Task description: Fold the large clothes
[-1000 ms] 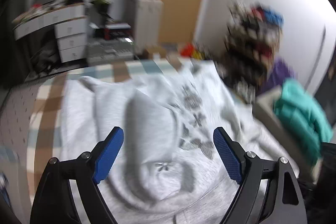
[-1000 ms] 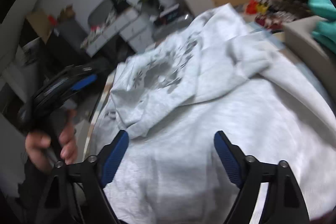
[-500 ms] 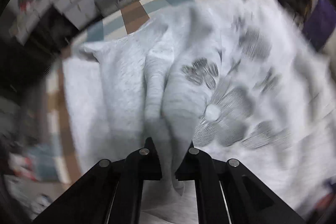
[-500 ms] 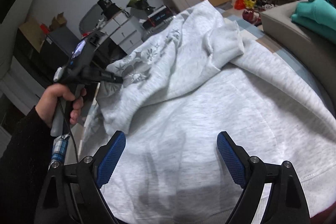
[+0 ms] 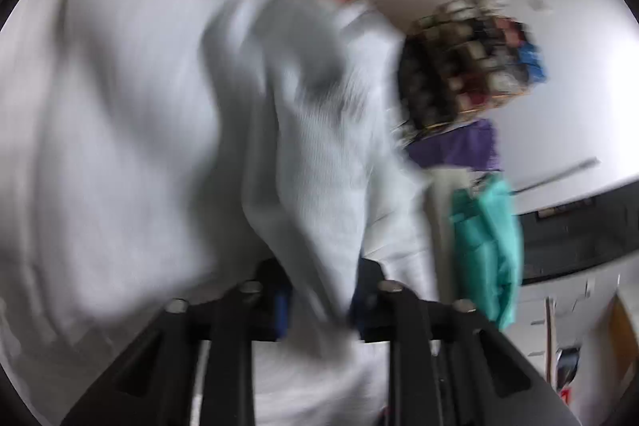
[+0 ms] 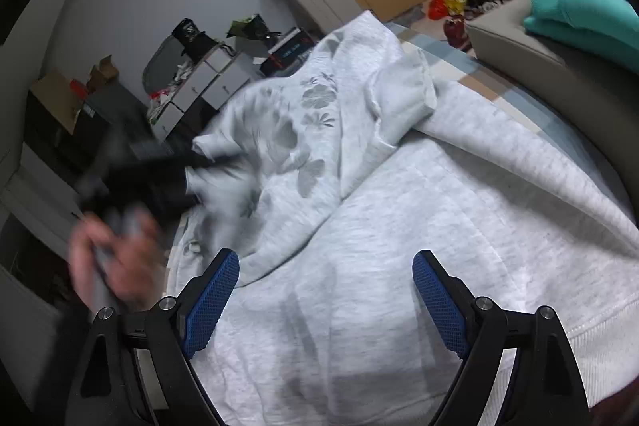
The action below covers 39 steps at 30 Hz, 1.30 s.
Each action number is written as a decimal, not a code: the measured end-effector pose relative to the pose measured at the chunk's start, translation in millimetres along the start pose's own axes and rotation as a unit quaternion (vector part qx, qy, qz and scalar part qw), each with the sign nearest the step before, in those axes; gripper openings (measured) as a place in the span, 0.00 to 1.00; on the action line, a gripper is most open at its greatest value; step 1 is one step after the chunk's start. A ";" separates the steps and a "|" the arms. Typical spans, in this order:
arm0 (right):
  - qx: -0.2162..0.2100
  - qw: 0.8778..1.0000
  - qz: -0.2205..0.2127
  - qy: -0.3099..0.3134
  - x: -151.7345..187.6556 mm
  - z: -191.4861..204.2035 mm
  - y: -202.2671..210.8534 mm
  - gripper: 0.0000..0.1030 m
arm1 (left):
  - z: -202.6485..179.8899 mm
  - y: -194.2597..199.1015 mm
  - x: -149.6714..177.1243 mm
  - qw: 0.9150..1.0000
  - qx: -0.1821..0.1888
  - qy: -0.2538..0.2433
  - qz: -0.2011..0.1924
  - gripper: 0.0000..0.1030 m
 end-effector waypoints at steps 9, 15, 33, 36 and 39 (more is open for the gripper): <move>0.025 0.999 -0.010 0.023 -4.7 11.1 -1.9 0.87 | 13.7 73.8 46.3 0.994 0.030 -0.024 -0.101 0.57; 0.008 0.987 -0.021 0.162 -48.7 104.8 -14.5 0.88 | 46.2 97.5 74.5 0.982 -0.006 -0.032 -0.188 0.69; 0.225 0.902 0.242 0.280 -66.4 120.5 -213.5 0.66 | 72.7 111.3 65.5 0.975 -0.090 -0.003 -0.202 0.69; 0.208 0.915 0.201 0.280 -85.2 124.5 -184.4 0.67 | 72.1 107.6 65.0 0.974 -0.110 -0.011 -0.197 0.69; 0.198 0.926 0.185 0.263 -90.9 113.2 -173.0 0.68 | 65.6 100.8 60.7 0.975 -0.110 -0.019 -0.190 0.69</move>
Point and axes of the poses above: each gripper's, at about its wrist camera, not at the fingertips, and y roughly against the way its jaws point, z to its left, x to its underside, the point moved 5 cm from there along -y, roughly the way its jaws point, and after that the axes turned 6 degrees about z, right-handed, at the moved point
